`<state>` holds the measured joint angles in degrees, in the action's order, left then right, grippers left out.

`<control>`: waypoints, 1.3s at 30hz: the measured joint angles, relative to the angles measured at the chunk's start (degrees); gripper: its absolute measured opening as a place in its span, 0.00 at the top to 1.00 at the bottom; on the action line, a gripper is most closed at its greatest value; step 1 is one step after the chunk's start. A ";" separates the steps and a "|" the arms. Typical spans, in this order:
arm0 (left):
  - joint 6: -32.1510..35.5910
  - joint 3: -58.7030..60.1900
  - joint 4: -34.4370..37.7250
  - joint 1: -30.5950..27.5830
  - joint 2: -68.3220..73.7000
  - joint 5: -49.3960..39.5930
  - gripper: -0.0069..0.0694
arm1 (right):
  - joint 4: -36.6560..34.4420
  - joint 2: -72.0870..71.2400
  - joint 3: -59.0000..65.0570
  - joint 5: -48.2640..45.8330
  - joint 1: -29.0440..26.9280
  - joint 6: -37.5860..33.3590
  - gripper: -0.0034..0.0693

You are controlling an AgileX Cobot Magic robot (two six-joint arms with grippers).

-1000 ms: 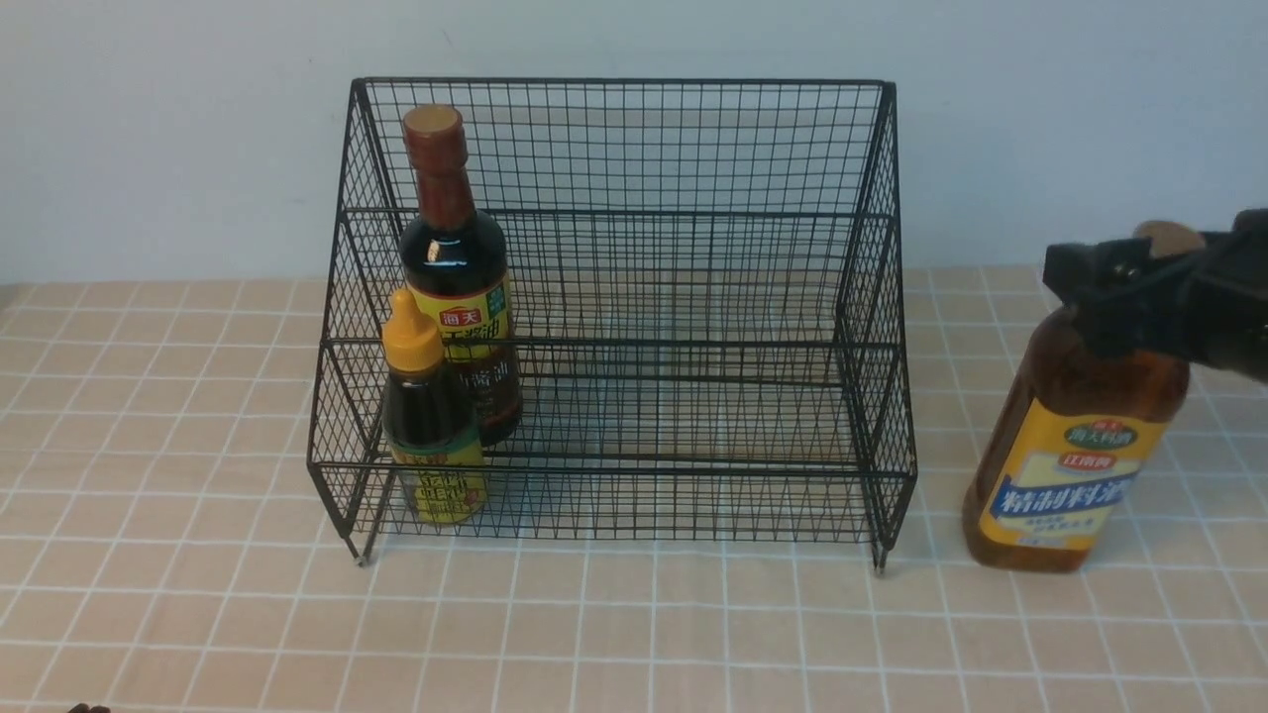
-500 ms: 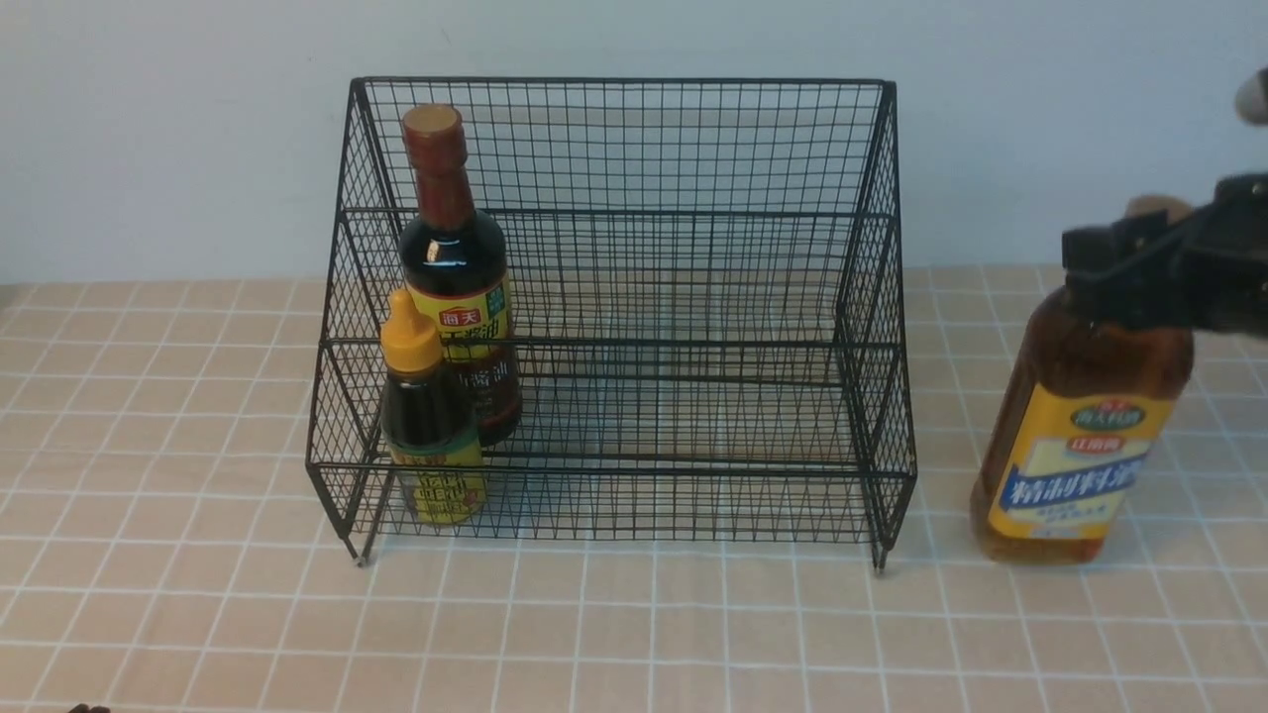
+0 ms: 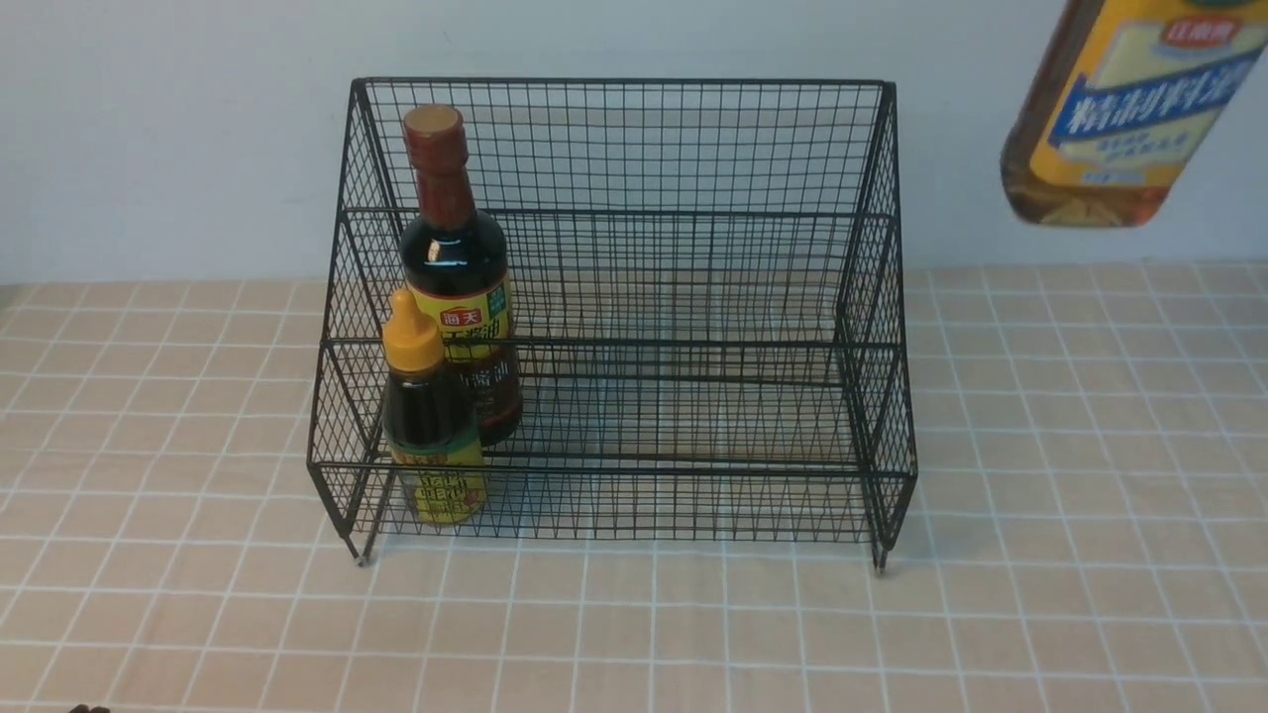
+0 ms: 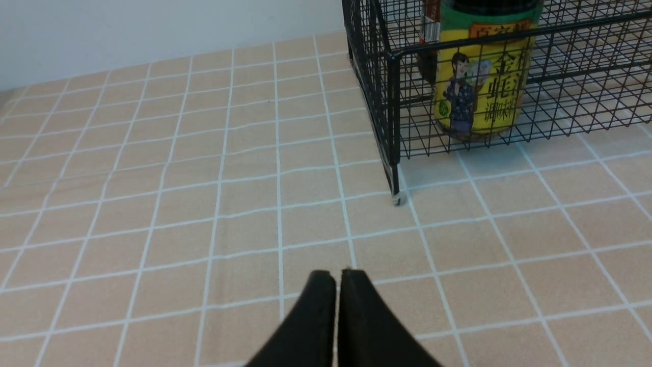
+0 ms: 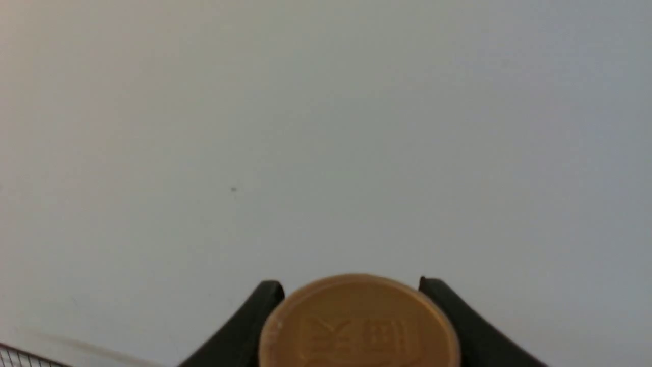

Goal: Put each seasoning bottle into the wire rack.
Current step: Use the right arm to put the condiment bottle back on the shelf

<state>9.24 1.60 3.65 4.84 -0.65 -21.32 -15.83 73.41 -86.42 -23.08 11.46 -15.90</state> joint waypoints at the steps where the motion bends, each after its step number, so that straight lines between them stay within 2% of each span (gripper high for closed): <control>1: 0.00 0.00 0.00 0.00 0.00 0.00 0.92 | 0.00 0.55 -1.26 -0.04 0.66 0.00 0.52; 3: 0.00 0.00 0.00 0.00 0.00 0.00 0.92 | 0.00 1.63 -2.75 -0.24 1.79 -0.15 0.52; 9: 0.00 0.00 0.00 0.00 0.00 0.00 0.92 | 0.21 11.70 -12.65 -2.52 10.60 -0.51 0.52; 13: 0.00 0.00 0.00 0.00 0.00 0.00 0.92 | 0.10 16.98 -17.44 -2.64 12.51 -0.20 0.52; 17: 0.00 0.00 0.00 0.00 0.00 0.00 0.92 | 0.18 23.22 -22.67 -2.52 12.75 -0.15 0.52; 25: 0.00 0.00 0.00 0.00 0.00 0.00 0.92 | 2.30 28.70 -24.18 -4.03 12.75 -0.06 0.52; 30: 0.00 0.00 0.00 0.00 0.00 0.00 0.92 | 5.12 29.97 -24.18 -8.47 12.75 0.48 0.52; 39: 0.00 0.00 0.00 0.00 0.00 0.00 0.92 | 8.02 31.42 -24.46 -16.21 12.70 5.87 0.52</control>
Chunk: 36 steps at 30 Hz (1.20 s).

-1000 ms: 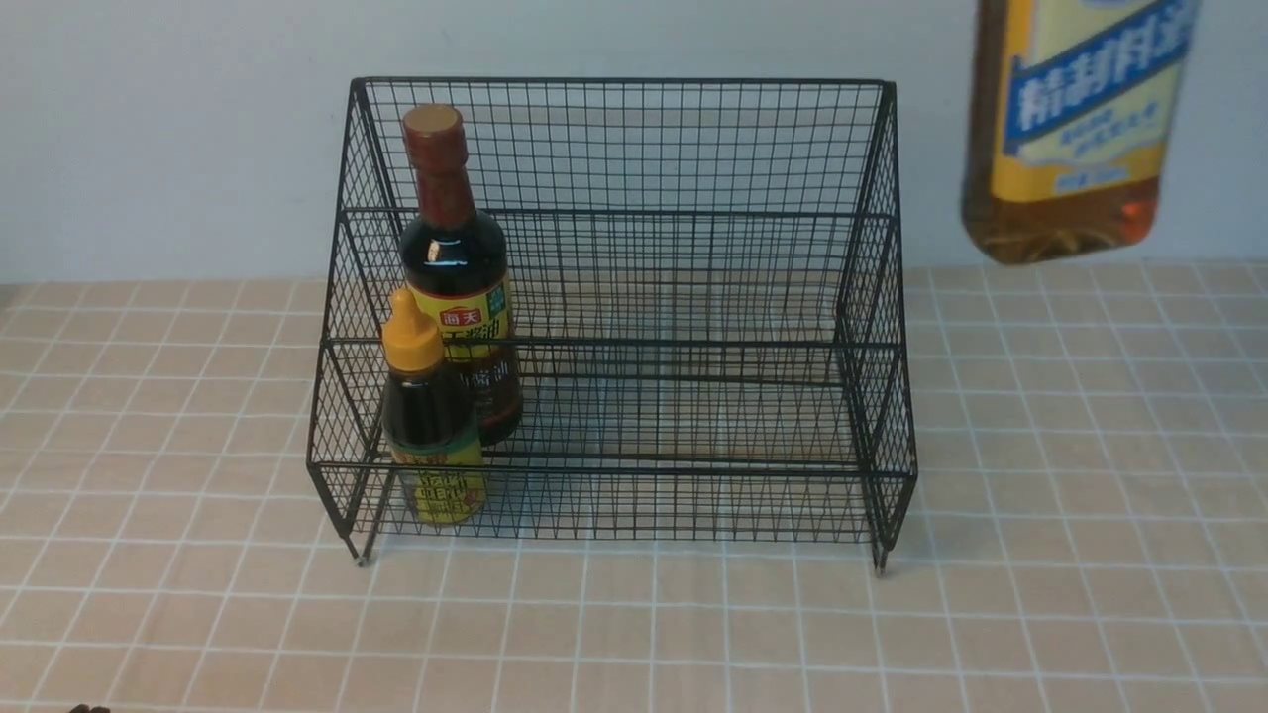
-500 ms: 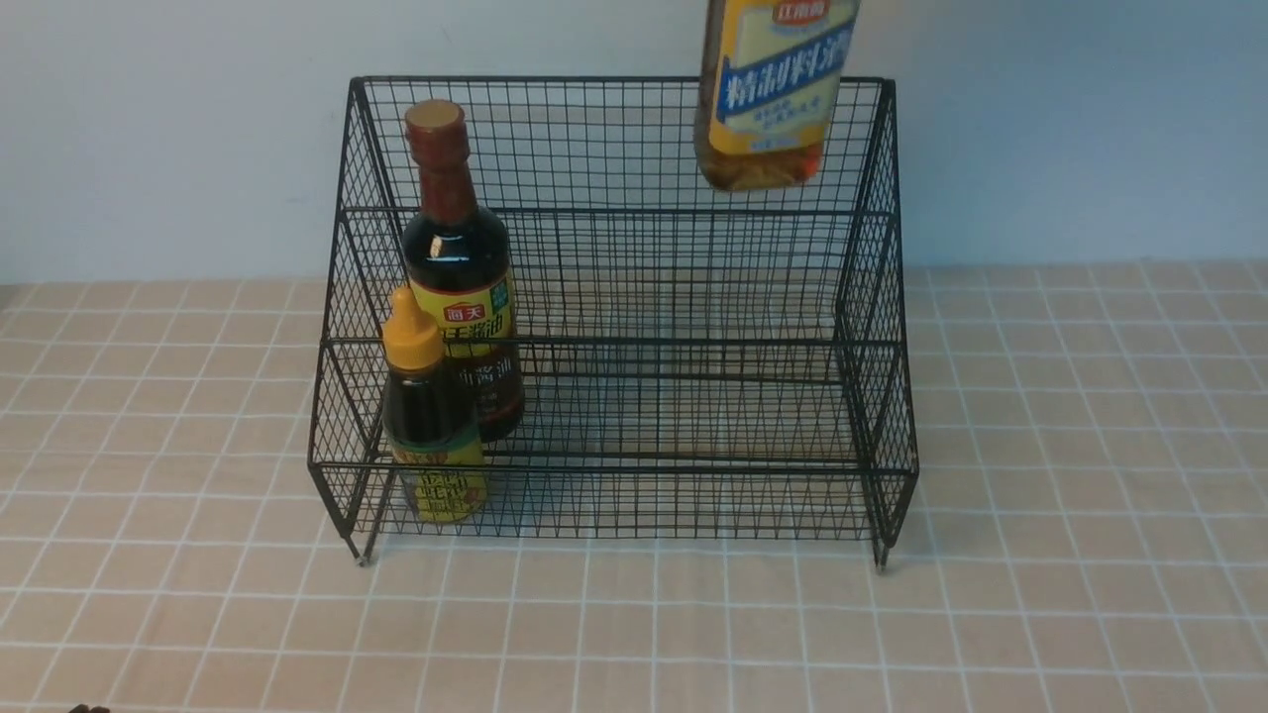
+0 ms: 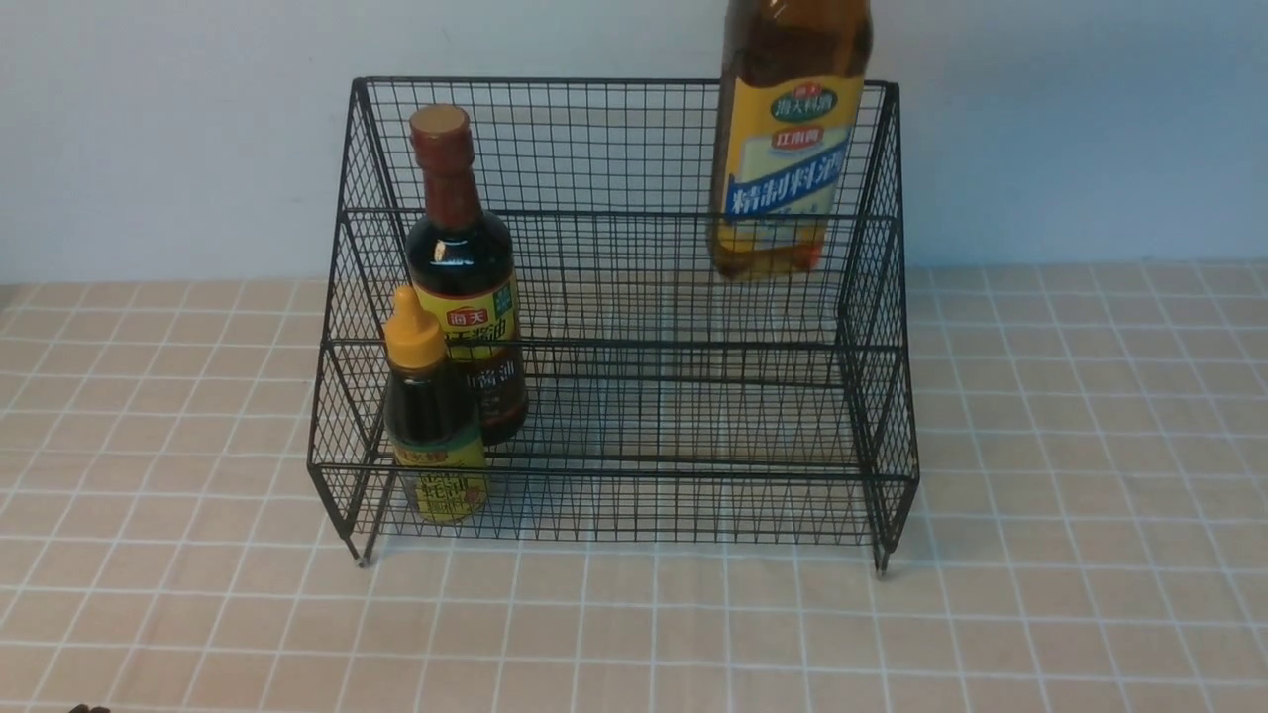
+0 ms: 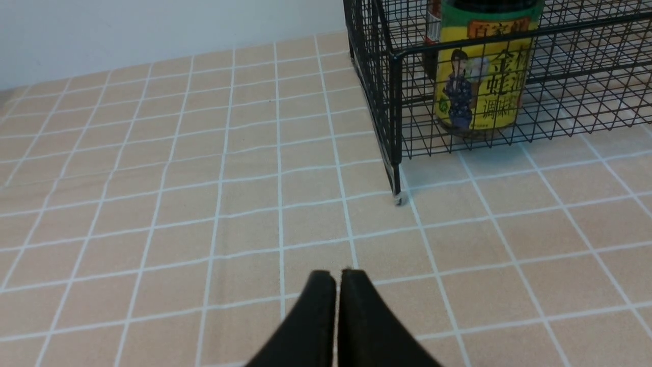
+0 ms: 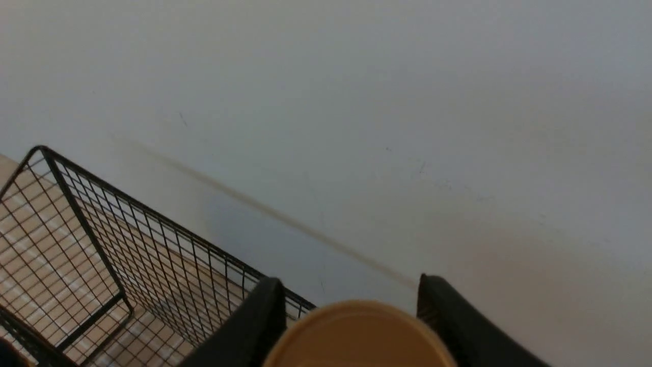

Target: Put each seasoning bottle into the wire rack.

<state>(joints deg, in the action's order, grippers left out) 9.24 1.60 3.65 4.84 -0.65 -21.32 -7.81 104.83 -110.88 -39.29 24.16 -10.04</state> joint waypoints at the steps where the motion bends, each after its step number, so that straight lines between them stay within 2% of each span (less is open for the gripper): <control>1: 0.00 0.00 0.00 0.00 0.00 0.00 0.92 | 0.97 0.62 -0.20 -0.97 0.00 0.59 0.52; 7: 0.00 0.00 0.00 0.00 0.00 0.00 0.92 | 4.28 4.57 -0.26 -3.00 -0.11 3.24 0.52; 17: 0.00 0.00 0.00 0.00 0.00 0.00 0.92 | 3.75 7.82 -0.30 -2.67 -0.11 4.46 0.51; 19: 0.00 0.00 0.00 0.00 0.00 0.00 0.92 | 3.46 7.39 -0.60 -2.18 -0.11 4.71 0.43; 20: 0.00 0.00 0.00 0.00 0.00 0.00 0.92 | 3.45 7.19 -0.65 -2.18 -0.11 4.71 0.42; 21: 0.00 0.00 0.00 0.00 0.00 0.00 0.92 | 3.19 6.05 -0.96 -2.19 -0.11 4.71 0.33; 22: 0.00 0.00 0.00 0.00 0.00 0.00 0.92 | 3.19 5.70 -0.96 -2.25 -0.11 4.71 0.32; 23: 0.00 0.00 0.00 0.00 0.00 0.00 0.92 | 3.19 4.28 -0.96 -2.47 -0.11 4.71 0.26; 25: 0.00 0.00 0.00 0.00 0.00 0.00 0.92 | 3.43 1.99 -0.96 -3.23 -0.11 4.71 0.19; 28: 0.00 0.00 0.00 0.00 0.00 0.00 0.92 | 4.84 -3.08 -0.96 -5.62 -0.11 4.71 0.16; 31: 0.00 0.00 0.00 0.00 0.00 0.00 0.92 | 6.17 -7.92 -0.96 -9.69 -0.11 4.71 0.17; 32: 0.00 0.00 0.00 0.00 0.00 0.00 0.92 | 6.87 -11.89 -1.07 -13.38 -0.11 5.15 0.20; 35: 0.00 0.00 0.00 0.00 0.00 0.00 0.92 | 8.49 -18.20 -1.32 -19.92 -0.11 6.94 0.31; 36: 0.00 0.00 0.00 0.00 0.00 0.00 0.92 | 9.74 -22.99 -1.46 -24.43 -0.11 8.55 0.43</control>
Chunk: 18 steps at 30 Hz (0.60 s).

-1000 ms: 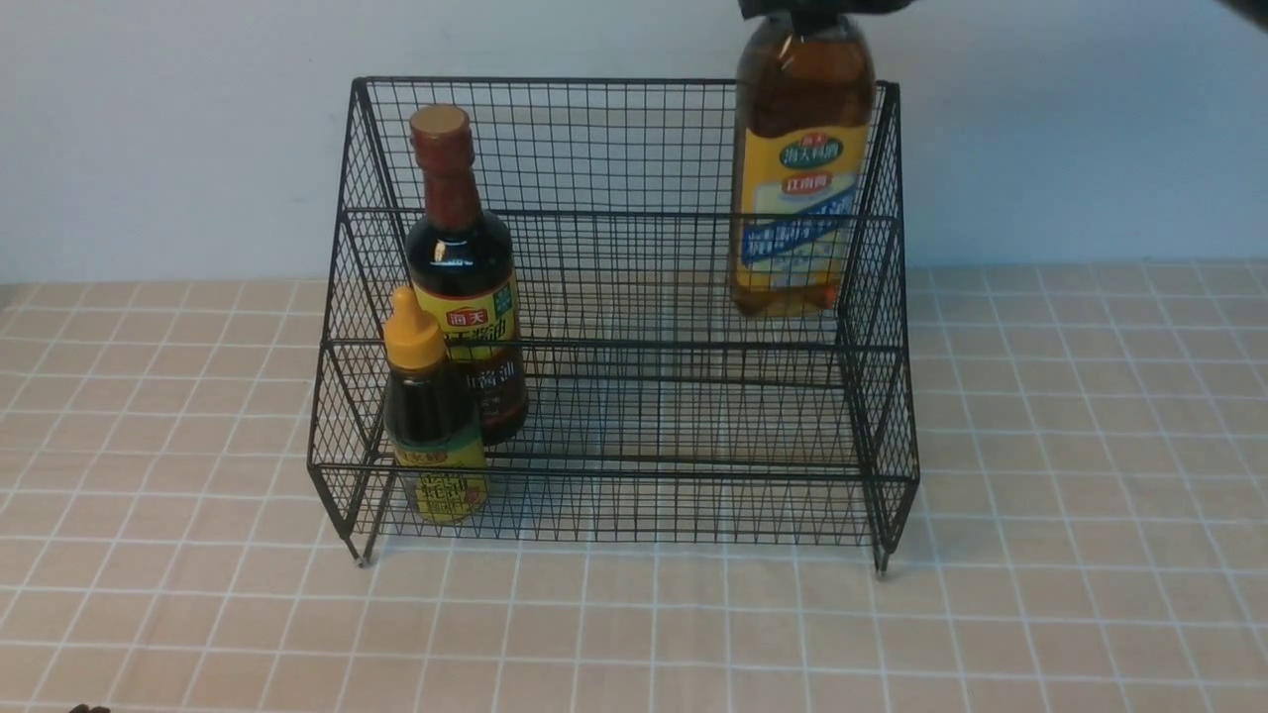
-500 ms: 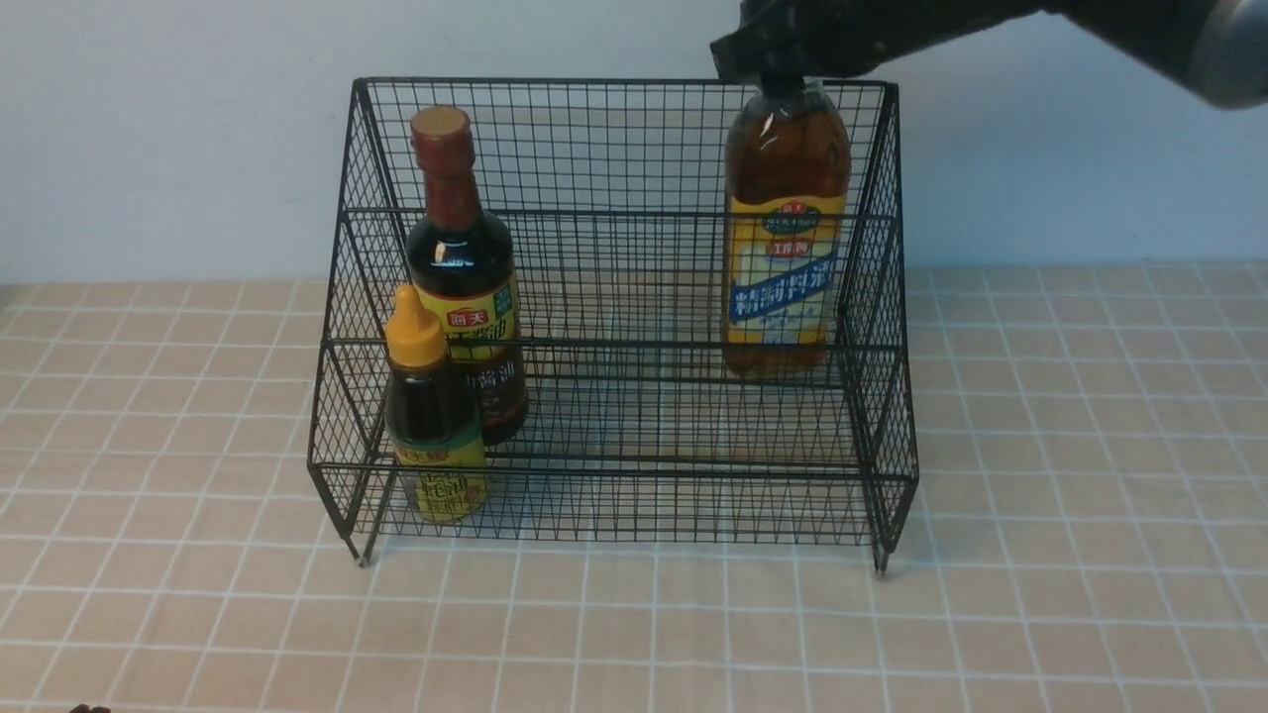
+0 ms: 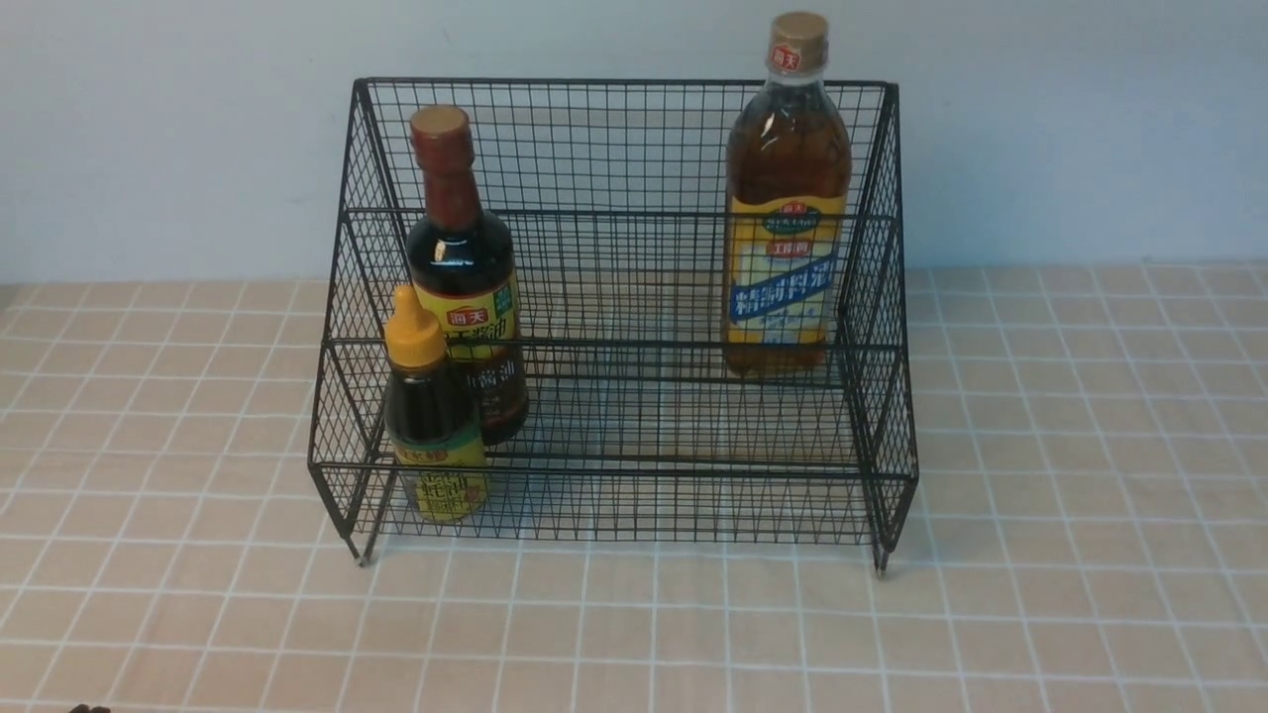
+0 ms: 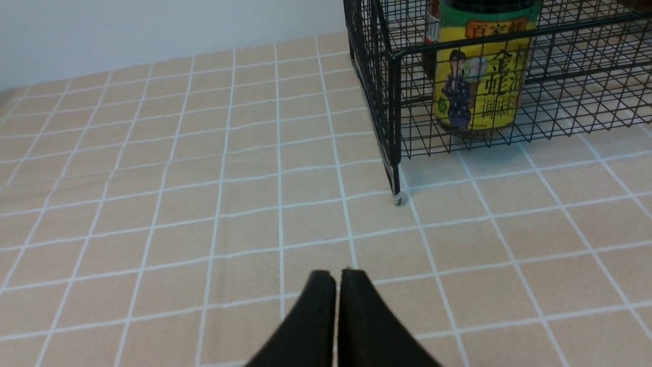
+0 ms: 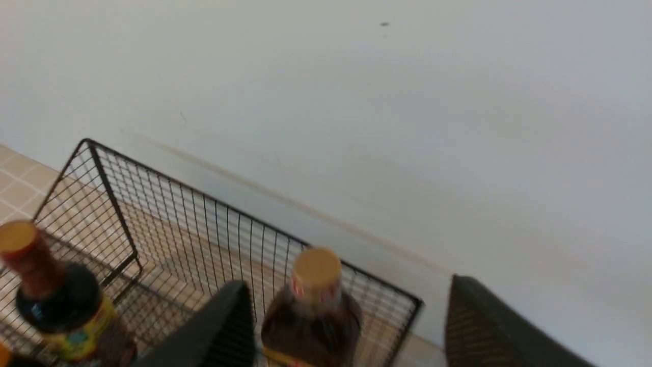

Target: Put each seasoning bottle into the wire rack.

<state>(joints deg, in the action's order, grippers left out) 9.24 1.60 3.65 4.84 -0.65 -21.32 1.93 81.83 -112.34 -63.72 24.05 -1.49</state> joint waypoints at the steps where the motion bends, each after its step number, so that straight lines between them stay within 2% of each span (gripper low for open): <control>1: 0.00 0.00 0.00 0.00 0.00 0.00 0.92 | 0.30 -0.52 0.00 -1.09 0.00 0.42 0.45; 3: 0.00 0.00 0.00 0.00 0.00 0.00 0.92 | 1.51 -5.25 0.31 -5.40 0.00 2.26 0.63; 4: 0.00 0.00 0.00 0.00 0.00 0.00 0.92 | 1.98 -7.44 0.91 -6.69 0.00 3.02 0.69; 5: -0.02 0.00 0.00 0.00 0.00 0.00 0.92 | 2.36 -10.88 2.13 -7.78 0.00 4.29 0.80; 7: -0.02 0.00 0.00 0.00 0.00 0.00 0.92 | 2.53 -17.82 7.44 -8.54 0.00 7.02 0.92; 9: -0.02 0.00 0.00 0.00 0.00 0.00 0.92 | 2.53 -22.69 12.16 -7.71 0.00 8.84 0.95; 13: -0.02 0.00 0.00 0.00 0.00 0.00 0.92 | 2.53 -40.66 33.28 1.90 0.00 13.34 0.97; 14: -0.02 0.00 0.00 0.00 0.00 0.00 0.92 | 2.53 -42.32 34.29 2.53 0.00 13.55 0.97; 16: -0.02 0.00 0.00 0.00 0.00 0.00 0.92 | 2.47 -52.43 47.15 11.33 0.00 15.45 0.97; 18: -0.02 0.00 0.00 0.00 0.00 0.00 0.92 | 2.47 -57.45 52.72 16.35 0.00 15.92 0.97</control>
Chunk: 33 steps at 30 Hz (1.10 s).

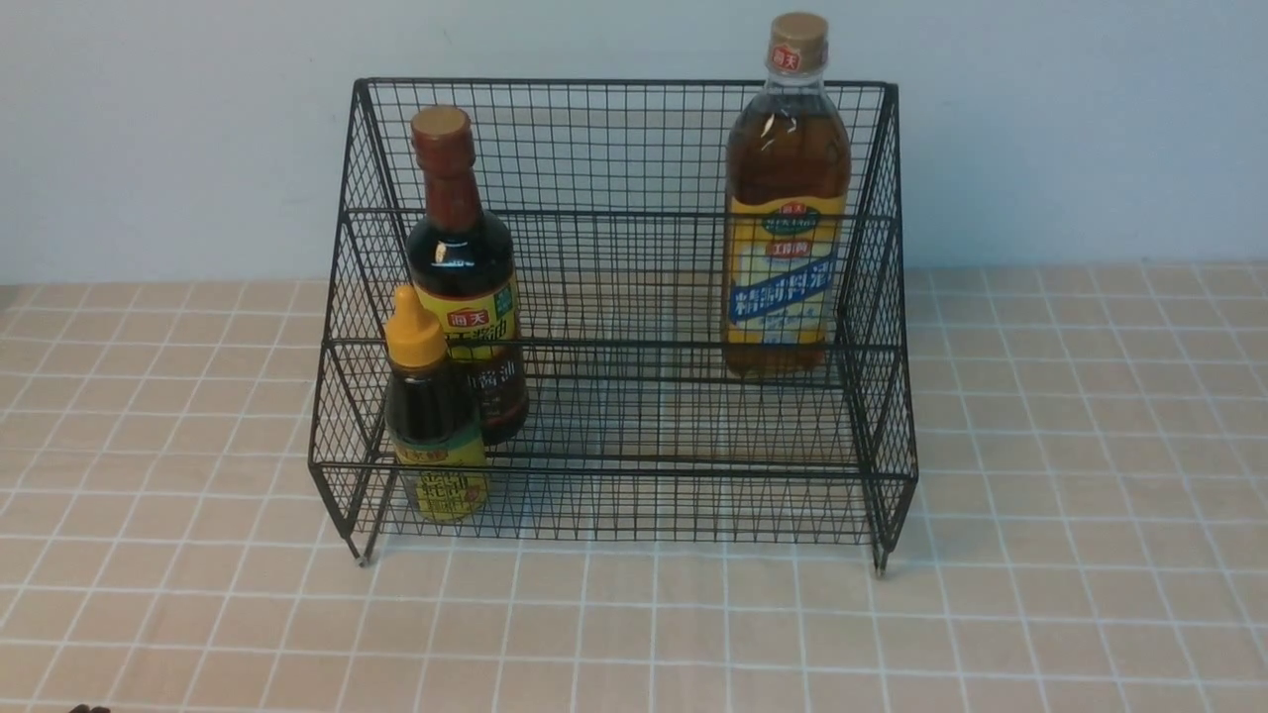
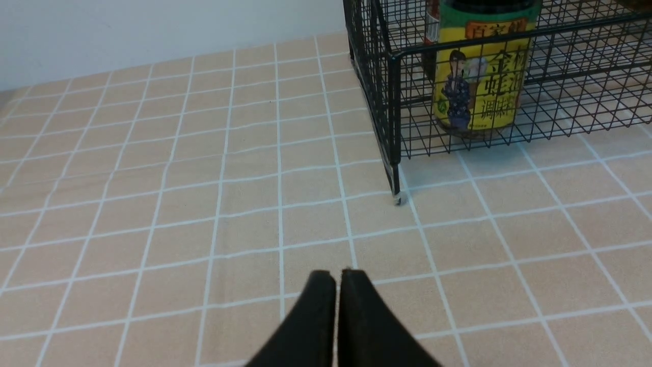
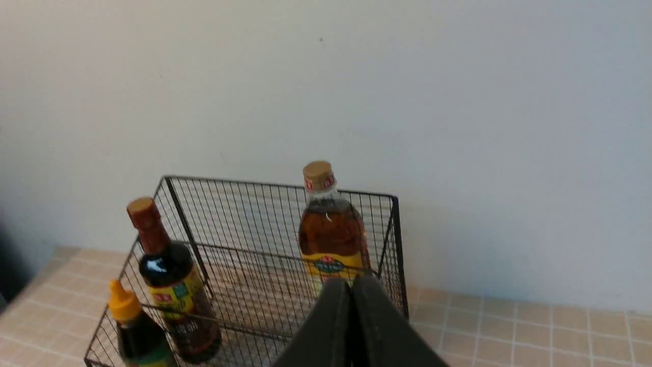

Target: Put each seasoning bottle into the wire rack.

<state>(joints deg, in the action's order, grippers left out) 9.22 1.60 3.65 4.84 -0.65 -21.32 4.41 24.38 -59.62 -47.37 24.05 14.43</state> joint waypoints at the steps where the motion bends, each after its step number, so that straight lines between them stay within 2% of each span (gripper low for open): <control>1: 0.00 0.00 0.00 0.00 0.00 0.00 0.92 | 0.00 -6.45 6.76 7.03 0.00 0.16 0.97; 4: 0.00 0.00 0.00 0.00 0.00 0.00 0.92 | 0.06 -18.22 17.07 19.97 0.00 0.05 0.97; 9: 0.00 0.00 0.00 0.00 -0.05 -0.08 0.92 | 1.11 -25.57 24.37 29.27 0.00 -0.24 0.97; 26: 0.00 0.00 0.00 0.00 -0.05 -0.13 0.92 | -0.77 -24.48 36.82 28.37 0.00 -0.36 0.97; 33: 0.00 0.00 0.00 0.00 -0.05 -0.13 0.92 | -6.38 -24.48 41.26 30.67 0.00 -8.30 0.97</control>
<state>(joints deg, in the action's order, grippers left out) 9.22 1.60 3.65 4.84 -0.70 -21.46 -1.97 -0.10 -18.36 -16.70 24.05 6.13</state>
